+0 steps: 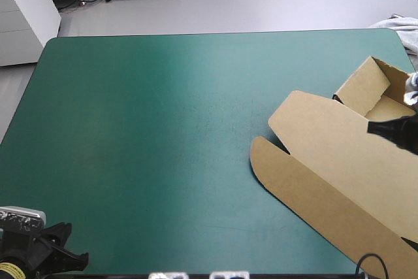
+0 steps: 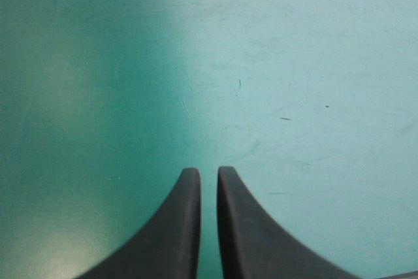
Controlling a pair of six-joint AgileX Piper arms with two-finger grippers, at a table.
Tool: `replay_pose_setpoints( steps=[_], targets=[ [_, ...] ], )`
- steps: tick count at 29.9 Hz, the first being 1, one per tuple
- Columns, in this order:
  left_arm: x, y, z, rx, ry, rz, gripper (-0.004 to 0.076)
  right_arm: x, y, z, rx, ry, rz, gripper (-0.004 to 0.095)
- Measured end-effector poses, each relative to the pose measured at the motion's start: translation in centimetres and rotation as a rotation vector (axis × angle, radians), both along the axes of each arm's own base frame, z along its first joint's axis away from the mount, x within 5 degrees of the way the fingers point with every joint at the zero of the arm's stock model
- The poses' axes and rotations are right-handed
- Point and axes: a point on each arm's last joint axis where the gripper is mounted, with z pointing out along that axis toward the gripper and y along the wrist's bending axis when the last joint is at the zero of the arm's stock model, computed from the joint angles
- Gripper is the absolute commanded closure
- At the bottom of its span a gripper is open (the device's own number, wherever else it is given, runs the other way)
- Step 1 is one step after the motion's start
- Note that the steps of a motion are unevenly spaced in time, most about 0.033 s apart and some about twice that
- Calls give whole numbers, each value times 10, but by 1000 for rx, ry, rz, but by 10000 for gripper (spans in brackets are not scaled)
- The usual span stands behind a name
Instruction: Fold the box
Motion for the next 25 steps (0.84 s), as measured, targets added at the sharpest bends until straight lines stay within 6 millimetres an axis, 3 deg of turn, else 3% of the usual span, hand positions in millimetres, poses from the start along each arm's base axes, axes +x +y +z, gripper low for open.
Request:
replay_pose_setpoints(
  steps=[6,20,25],
  targets=[
    [0,-1,-15,-6,13,-6,664,-42,33,-14,-13,-34,152,910],
    [8,-4,-27,-12,-13,-11,664,-103,46,-100,-39,4,215,910],
    [9,-4,-27,-13,-17,-11,664,-117,49,-116,-40,-32,217,910]
  ],
)
